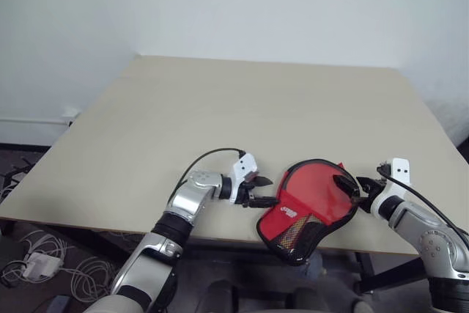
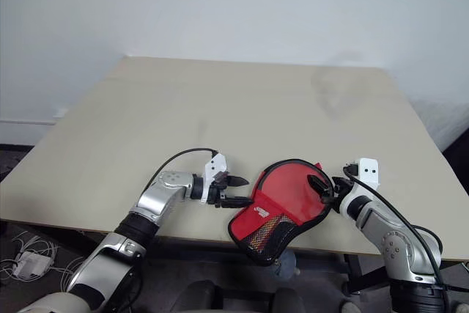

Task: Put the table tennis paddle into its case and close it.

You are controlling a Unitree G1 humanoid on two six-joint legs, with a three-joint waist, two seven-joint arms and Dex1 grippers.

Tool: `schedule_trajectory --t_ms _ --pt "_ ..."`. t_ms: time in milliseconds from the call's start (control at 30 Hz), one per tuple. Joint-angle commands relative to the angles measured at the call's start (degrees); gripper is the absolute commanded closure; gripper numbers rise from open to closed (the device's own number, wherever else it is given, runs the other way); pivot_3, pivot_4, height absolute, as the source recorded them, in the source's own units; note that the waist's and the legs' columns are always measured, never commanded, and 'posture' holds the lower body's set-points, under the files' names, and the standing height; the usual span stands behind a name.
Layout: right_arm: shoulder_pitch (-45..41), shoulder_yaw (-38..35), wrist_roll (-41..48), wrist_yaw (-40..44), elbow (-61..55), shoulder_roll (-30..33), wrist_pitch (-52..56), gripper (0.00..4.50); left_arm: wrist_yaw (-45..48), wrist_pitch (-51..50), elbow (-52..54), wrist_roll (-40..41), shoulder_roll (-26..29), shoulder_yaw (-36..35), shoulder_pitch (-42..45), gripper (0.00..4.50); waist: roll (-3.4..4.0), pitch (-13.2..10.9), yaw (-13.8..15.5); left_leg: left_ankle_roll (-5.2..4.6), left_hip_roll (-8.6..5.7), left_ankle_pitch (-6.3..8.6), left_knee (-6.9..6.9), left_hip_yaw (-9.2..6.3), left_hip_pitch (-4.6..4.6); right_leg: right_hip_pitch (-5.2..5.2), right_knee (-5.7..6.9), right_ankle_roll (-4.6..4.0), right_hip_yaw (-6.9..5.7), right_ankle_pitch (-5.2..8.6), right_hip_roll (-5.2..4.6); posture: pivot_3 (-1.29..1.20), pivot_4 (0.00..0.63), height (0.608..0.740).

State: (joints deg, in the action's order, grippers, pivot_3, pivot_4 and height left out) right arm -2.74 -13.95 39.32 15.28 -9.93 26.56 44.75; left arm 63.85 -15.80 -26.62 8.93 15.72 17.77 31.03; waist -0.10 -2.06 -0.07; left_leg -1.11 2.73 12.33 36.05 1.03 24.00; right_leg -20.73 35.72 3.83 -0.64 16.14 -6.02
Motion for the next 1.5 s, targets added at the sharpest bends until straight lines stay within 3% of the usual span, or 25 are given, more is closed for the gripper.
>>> schedule_trajectory --t_ms 33,400,433,500,833,900,1133,1500 --pt "-2.1 -0.7 -1.6 1.4 1.8 0.1 -1.8 0.08 0.9 -0.9 1.2 0.7 1.6 -1.9 1.3 0.99 0.03 0.0 0.0 0.0 0.01 -0.01 0.02 -0.03 0.04 -0.06 0.04 0.0 0.0 0.0 0.03 0.0 0.0 0.74" --pt "-4.1 0.7 -4.3 4.9 8.1 0.2 1.0 0.08 1.2 -2.2 3.4 1.5 2.8 -2.7 1.5 0.99 0.04 0.0 0.0 -0.02 0.03 -0.02 0.51 -0.05 0.52 -0.47 0.32 0.02 0.05 -0.04 0.1 0.0 0.0 0.74" --pt "-4.3 0.9 -4.7 5.0 8.7 0.3 1.3 0.24 1.2 -2.3 3.6 1.6 2.8 -2.8 1.5 0.99 0.04 0.0 0.0 -0.02 0.03 -0.02 0.57 -0.06 0.52 -0.48 0.38 0.02 0.05 -0.04 0.1 0.0 0.0 0.74" --pt "-4.7 0.4 -4.7 5.7 9.2 0.2 1.6 0.65 1.2 -2.6 4.0 1.8 2.9 -2.9 1.6 0.99 0.04 0.0 0.0 -0.02 0.04 -0.02 0.69 -0.08 0.52 -0.46 0.47 0.01 0.05 -0.04 0.11 0.0 0.0 0.74" --pt "-4.8 1.0 -6.6 6.6 5.7 -1.2 0.0 4.04 -0.1 -2.2 2.5 1.3 2.5 -3.8 2.8 0.99 0.03 0.0 -0.1 -0.03 0.04 -0.15 0.87 -0.08 0.5 -0.56 1.03 0.0 0.18 -0.03 0.15 0.0 0.0 0.74" --pt "-5.2 -0.4 -5.4 6.4 4.6 -2.3 -0.2 4.47 -0.2 -2.2 2.3 1.3 2.5 -3.8 2.9 0.99 0.02 0.0 -0.2 -0.03 0.04 -0.15 0.87 -0.07 0.5 -0.57 1.04 0.0 0.23 -0.03 0.16 0.0 0.0 0.74" --pt "-9.7 -6.1 -3.6 1.7 2.9 -5.5 -1.0 4.47 -0.4 -2.6 1.7 1.8 2.3 -4.4 3.5 0.99 0.07 -0.1 -0.9 -0.03 0.04 -0.18 0.86 -0.03 0.52 -0.6 1.11 0.0 0.3 -0.04 0.18 0.0 0.0 0.74" --pt "-21.2 -16.5 -4.4 -13.6 13.0 -9.7 -6.1 4.47 -1.6 -2.1 0.7 1.3 1.6 -4.4 2.9 0.99 0.19 -0.2 -1.0 -0.04 -0.03 -0.26 0.84 0.01 0.55 -0.63 1.17 0.01 0.41 -0.06 0.17 0.0 0.0 0.74"
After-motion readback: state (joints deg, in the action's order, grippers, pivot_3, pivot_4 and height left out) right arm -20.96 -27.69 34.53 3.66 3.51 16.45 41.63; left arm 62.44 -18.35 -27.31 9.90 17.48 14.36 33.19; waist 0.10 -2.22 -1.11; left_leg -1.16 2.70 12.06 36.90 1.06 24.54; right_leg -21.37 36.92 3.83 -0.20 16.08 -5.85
